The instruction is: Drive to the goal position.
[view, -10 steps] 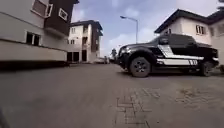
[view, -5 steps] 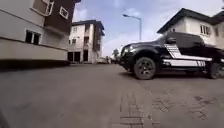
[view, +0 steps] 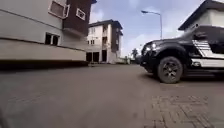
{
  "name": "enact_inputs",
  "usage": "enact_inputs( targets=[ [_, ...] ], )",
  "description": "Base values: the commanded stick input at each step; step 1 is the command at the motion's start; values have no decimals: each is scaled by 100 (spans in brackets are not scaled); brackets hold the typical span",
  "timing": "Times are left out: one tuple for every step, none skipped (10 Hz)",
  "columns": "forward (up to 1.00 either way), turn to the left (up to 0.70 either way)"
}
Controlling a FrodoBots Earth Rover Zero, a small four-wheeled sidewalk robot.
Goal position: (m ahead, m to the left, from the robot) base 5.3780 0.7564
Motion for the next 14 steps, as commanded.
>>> enact_inputs(
  targets=[
    [70, 0],
    [70, 0],
    [70, 0],
    [70, 0],
    [70, 0],
    [70, 0],
    [70, 0],
    [70, 0],
    [70, 0],
    [70, 0],
    [70, 0],
    [70, 0],
    [70, 0],
    [70, 0]
  ],
)
